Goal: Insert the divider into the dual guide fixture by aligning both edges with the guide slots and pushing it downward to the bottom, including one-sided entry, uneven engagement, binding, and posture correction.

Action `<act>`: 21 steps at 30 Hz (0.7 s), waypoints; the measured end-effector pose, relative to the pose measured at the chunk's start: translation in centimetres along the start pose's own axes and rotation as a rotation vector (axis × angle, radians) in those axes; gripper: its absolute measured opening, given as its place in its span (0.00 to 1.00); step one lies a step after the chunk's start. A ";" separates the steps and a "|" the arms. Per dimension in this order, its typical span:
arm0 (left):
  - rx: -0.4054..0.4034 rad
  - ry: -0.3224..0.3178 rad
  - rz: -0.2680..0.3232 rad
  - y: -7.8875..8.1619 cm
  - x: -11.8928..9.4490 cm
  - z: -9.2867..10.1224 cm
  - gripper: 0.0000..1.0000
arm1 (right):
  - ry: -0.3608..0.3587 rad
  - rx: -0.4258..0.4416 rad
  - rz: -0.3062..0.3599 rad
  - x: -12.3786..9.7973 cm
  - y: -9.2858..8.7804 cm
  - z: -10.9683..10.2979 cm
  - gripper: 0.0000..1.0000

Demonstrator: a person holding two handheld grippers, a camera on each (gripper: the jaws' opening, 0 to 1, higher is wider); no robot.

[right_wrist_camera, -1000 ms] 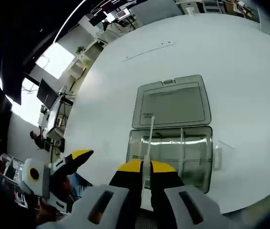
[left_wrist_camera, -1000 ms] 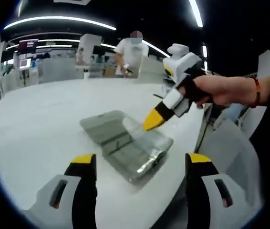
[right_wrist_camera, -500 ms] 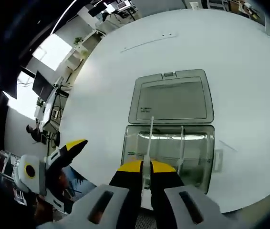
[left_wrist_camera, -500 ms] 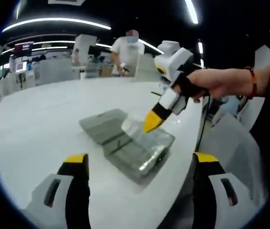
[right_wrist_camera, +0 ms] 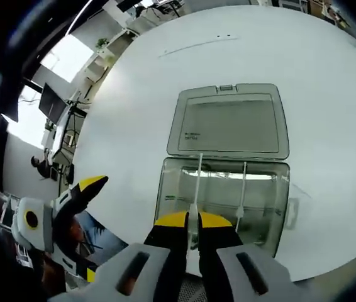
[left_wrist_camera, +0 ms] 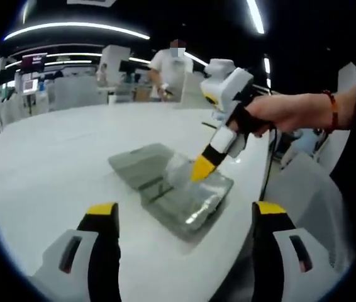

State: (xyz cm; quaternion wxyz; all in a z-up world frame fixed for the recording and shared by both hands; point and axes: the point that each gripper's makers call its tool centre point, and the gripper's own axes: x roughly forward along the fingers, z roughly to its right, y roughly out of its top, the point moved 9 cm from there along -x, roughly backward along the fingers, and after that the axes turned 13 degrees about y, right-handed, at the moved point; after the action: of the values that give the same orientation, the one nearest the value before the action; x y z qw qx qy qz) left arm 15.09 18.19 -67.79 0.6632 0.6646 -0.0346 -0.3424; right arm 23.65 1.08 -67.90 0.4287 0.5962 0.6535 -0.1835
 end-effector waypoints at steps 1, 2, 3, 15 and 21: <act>-0.001 0.002 -0.004 -0.1 0.0 -0.1 0.86 | -0.003 -0.004 -0.005 0.1 0.0 0.0 0.00; -0.005 0.005 -0.011 -0.2 0.0 -0.2 0.86 | -0.005 -0.005 -0.010 0.2 0.1 0.0 0.00; -0.007 0.008 -0.013 -0.2 0.0 -0.3 0.86 | -0.006 -0.005 -0.013 0.3 0.1 0.0 0.00; 0.015 0.029 -0.038 -0.5 0.0 -0.9 0.85 | -0.040 -0.061 -0.050 0.9 0.2 -0.1 0.00; 0.000 0.030 -0.026 -0.3 -0.1 -1.0 0.85 | -0.050 -0.079 -0.066 1.4 0.4 -0.2 0.00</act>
State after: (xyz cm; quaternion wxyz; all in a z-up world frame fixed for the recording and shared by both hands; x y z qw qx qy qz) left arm 15.37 19.18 -68.13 0.6594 0.6698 -0.0161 -0.3411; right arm 24.09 2.17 -68.76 0.4618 0.5522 0.6687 -0.1863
